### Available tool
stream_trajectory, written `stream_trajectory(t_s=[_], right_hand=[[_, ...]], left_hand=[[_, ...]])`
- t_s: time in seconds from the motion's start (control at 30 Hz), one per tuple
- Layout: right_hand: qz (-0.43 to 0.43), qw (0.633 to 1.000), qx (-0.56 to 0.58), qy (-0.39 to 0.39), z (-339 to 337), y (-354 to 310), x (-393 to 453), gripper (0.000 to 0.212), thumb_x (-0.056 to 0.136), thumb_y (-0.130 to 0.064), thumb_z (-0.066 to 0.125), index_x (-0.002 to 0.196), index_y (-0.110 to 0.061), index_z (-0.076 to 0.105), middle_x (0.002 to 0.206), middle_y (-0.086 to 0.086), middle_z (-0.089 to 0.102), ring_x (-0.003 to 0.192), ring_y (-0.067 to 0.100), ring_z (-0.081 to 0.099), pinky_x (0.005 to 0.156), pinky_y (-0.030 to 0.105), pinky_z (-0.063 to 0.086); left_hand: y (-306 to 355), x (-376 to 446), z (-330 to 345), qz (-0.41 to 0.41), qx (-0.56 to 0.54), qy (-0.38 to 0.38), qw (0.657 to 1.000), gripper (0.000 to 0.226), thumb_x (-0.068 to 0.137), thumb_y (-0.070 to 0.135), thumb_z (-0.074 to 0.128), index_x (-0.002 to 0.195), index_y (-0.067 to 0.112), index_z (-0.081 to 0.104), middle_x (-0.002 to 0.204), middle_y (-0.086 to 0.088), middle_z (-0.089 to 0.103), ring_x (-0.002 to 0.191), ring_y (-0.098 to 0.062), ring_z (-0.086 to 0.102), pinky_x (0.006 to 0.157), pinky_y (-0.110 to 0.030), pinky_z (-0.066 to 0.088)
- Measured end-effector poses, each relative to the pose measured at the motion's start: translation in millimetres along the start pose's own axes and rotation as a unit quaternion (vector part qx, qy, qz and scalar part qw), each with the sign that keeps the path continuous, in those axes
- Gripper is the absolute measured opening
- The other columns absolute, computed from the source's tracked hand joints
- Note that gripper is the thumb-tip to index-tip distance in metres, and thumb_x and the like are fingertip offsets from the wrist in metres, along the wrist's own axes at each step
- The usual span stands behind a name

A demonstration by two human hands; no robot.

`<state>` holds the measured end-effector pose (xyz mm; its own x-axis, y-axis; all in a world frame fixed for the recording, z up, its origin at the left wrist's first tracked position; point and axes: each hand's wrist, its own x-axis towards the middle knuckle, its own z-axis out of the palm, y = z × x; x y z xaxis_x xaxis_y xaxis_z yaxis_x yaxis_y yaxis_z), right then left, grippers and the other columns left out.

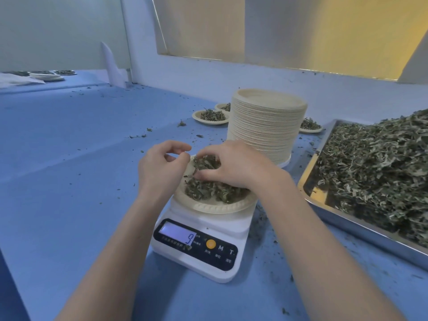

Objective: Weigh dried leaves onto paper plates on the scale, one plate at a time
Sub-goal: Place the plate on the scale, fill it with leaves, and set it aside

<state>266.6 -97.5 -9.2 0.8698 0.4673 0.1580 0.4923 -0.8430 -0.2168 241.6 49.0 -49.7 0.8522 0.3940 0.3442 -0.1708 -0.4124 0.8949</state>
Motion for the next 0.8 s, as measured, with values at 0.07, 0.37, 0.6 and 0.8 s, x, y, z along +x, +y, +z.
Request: stream_trajectory(t_s=[0.07,0.37,0.6,0.8], right_hand=[[-0.022,0.999,0.015,0.033,2,-1,2,0.027,0.084,-0.046,0.065,0.108,-0.034,0.068,0.076,-0.015,0.047,0.086,0.011,0.052,0.069,0.025,0.036],[-0.026,0.968,0.151,0.201,-21,14,-2,0.017,0.084,-0.042,0.067,0.091,-0.026,0.07,0.07,-0.022,0.05,0.064,-0.007,0.045,0.06,0.001,0.033],[-0.001,0.962,0.178,0.208,-12,17,0,0.012,0.09,-0.034,0.062,0.088,-0.023,0.064,0.06,-0.01,0.049,0.05,0.003,0.042,0.05,0.011,0.034],[0.029,0.892,0.38,0.243,-11,4,5,0.02,0.088,-0.039,0.063,0.089,-0.021,0.07,0.077,-0.002,0.063,0.068,0.006,0.053,0.068,0.025,0.041]], left_hand=[[-1,0,0,0.0,-0.006,0.005,1.0,0.02,0.08,0.018,0.06,0.077,0.036,0.068,0.076,0.02,0.062,0.062,0.007,0.051,0.063,-0.018,0.039],[-1,3,-1,0.012,-0.013,0.005,1.0,0.019,0.081,0.02,0.06,0.078,0.037,0.067,0.079,0.018,0.06,0.062,0.006,0.051,0.062,-0.018,0.039],[-2,2,1,0.011,-0.021,-0.005,1.0,0.02,0.081,0.018,0.061,0.078,0.036,0.068,0.079,0.017,0.062,0.061,0.003,0.051,0.064,-0.019,0.041],[-2,2,1,0.016,-0.018,-0.009,1.0,0.02,0.082,0.018,0.061,0.08,0.036,0.068,0.081,0.016,0.062,0.06,0.004,0.05,0.064,-0.019,0.04]])
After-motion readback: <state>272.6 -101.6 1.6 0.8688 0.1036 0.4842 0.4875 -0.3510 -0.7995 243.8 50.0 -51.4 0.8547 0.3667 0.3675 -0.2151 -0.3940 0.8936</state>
